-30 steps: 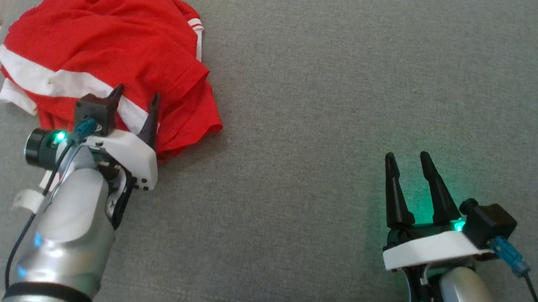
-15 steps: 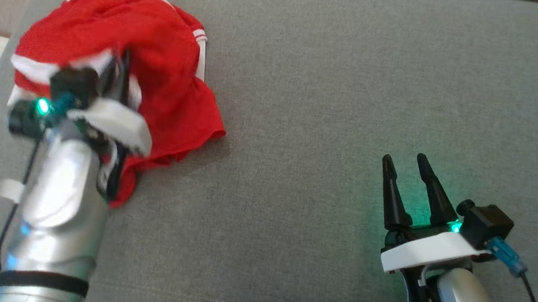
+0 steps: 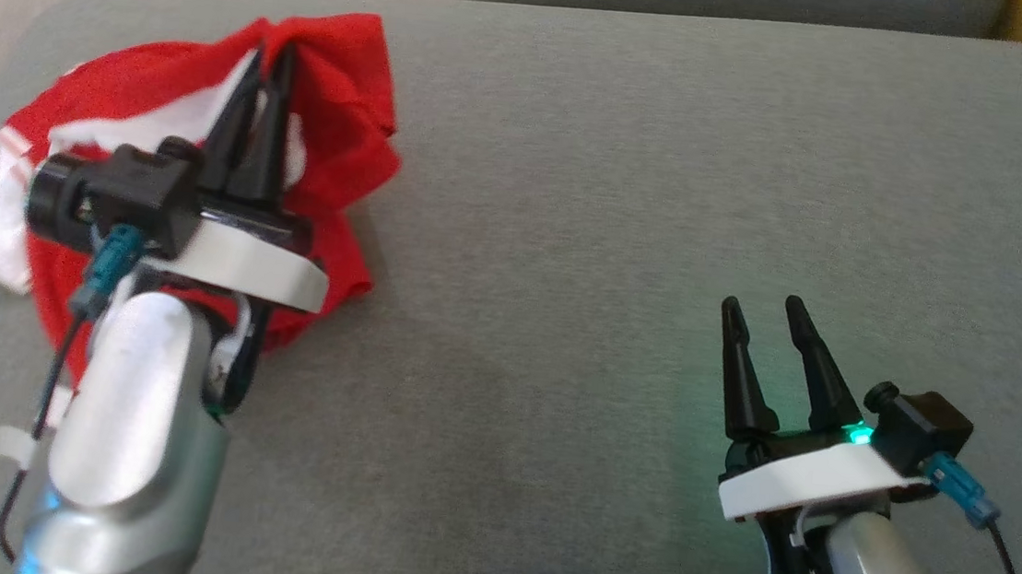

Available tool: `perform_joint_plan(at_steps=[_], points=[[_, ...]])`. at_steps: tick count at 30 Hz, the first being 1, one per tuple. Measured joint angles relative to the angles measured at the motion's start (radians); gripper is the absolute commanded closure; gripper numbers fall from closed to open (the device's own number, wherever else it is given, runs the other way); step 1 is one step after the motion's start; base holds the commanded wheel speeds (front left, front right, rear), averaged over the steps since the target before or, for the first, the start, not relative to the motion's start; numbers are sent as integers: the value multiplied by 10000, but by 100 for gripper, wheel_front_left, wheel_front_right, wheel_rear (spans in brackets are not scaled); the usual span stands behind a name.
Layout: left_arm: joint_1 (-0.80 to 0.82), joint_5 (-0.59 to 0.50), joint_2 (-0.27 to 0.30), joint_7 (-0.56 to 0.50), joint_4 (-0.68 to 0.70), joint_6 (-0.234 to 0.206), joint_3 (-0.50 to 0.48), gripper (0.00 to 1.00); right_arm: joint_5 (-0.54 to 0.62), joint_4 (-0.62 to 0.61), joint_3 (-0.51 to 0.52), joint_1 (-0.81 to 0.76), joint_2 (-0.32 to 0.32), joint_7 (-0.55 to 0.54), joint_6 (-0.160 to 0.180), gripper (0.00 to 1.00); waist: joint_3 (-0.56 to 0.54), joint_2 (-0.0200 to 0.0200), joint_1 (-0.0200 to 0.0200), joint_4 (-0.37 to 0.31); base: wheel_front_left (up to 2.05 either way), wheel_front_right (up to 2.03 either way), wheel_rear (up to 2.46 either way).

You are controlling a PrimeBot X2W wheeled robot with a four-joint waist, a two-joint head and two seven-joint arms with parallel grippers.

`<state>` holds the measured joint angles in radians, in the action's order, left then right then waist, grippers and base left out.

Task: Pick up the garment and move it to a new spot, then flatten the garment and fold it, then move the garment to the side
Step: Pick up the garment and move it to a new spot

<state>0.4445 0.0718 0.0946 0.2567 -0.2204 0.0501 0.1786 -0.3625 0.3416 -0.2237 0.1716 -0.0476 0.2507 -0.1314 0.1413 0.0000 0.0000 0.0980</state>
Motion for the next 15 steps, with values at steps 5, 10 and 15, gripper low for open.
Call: perform_joint_plan(at_steps=[5,10,15], points=[[149,-2,-157,0,-100,117,491,100,-203,-77,-113,13,-2,0,0,0,-80,0,0,-773,0,0,0],[871,-17,-330,0,-518,173,1137,100,-326,-213,-201,38,-2,0,0,0,-58,0,0,-1771,0,0,0],[1825,35,-518,0,-1197,182,1923,100,-384,-380,-311,105,-2,0,0,0,81,0,0,-2900,0,0,0]])
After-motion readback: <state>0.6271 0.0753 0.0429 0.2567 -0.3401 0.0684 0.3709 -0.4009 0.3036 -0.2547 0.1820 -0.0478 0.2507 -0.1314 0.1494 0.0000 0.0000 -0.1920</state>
